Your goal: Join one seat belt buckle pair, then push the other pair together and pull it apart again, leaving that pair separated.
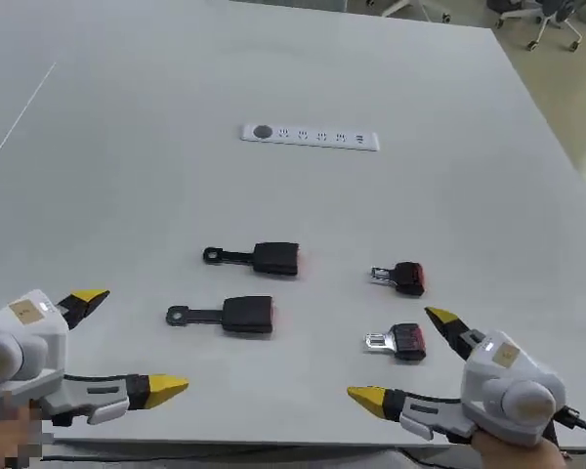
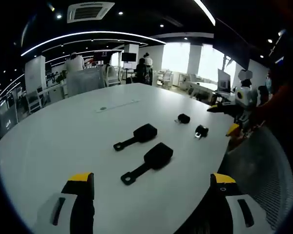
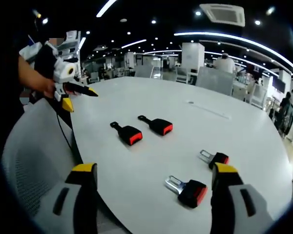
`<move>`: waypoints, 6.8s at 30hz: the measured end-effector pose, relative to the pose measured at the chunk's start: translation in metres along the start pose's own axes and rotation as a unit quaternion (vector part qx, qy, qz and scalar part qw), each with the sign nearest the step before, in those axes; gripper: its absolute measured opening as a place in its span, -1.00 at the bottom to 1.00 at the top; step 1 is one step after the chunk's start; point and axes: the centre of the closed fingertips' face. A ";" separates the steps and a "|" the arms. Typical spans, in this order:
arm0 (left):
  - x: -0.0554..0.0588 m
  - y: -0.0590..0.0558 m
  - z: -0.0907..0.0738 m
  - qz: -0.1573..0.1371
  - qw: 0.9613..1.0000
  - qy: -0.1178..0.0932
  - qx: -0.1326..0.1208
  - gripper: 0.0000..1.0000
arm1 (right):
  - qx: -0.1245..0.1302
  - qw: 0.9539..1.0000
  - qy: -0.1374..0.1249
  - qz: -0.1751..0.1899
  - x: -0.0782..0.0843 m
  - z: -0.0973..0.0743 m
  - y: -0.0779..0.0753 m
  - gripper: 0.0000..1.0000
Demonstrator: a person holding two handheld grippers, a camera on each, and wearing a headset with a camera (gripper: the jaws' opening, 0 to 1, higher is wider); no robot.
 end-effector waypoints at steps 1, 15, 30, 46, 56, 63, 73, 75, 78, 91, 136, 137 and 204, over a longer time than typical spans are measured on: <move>0.000 0.000 0.000 -0.001 1.000 0.000 0.000 1.00 | 0.000 1.000 -0.001 -0.001 0.000 0.000 0.000 0.99; 0.001 0.001 -0.001 -0.004 1.000 0.000 0.000 1.00 | 0.001 1.000 0.001 0.000 -0.001 0.000 -0.003 0.98; 0.000 -0.001 -0.003 -0.004 1.000 -0.002 0.000 1.00 | 0.000 1.000 0.003 0.000 0.001 -0.002 0.000 0.98; 0.003 -0.001 -0.003 -0.007 1.000 0.002 -0.001 1.00 | 0.001 1.000 0.005 0.000 0.006 -0.002 0.001 0.98; 0.004 -0.004 0.000 -0.003 1.000 0.007 0.001 1.00 | 0.001 1.000 0.007 -0.002 0.007 -0.004 -0.001 0.98; 0.004 -0.004 0.001 -0.002 1.000 0.008 0.002 1.00 | 0.001 1.000 0.009 -0.004 0.009 -0.004 -0.001 0.98; 0.004 -0.003 0.004 -0.003 1.000 0.010 0.003 1.00 | -0.001 1.000 0.008 -0.004 0.010 -0.002 -0.001 0.96; 0.003 -0.003 0.004 -0.003 1.000 0.010 0.003 1.00 | -0.002 1.000 0.011 -0.003 0.012 -0.001 -0.001 0.96; 0.003 -0.002 0.006 -0.002 1.000 0.011 0.004 1.00 | -0.003 1.000 0.013 -0.002 0.013 -0.001 -0.002 0.96; -0.003 -0.002 0.018 0.013 1.000 0.021 0.015 1.00 | -0.011 1.000 0.023 -0.008 0.019 0.000 -0.014 0.94; -0.018 0.001 0.111 0.138 0.980 0.112 0.092 0.77 | -0.128 0.978 0.126 -0.103 0.050 0.042 -0.068 0.62; -0.018 0.001 0.114 0.140 0.979 0.115 0.094 0.75 | -0.132 0.977 0.128 -0.104 0.052 0.043 -0.068 0.60; -0.004 -0.010 0.166 0.387 0.876 0.210 0.195 -0.33 | -0.220 0.946 0.154 -0.183 0.070 0.051 -0.066 -0.30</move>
Point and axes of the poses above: the centre of the closed fingertips' face, and the gripper's own axes: z roughly forward along the fingers, y roughly to its left, x roughly out of its underside, and after that the axes turned 13 degrees about y, right-handed
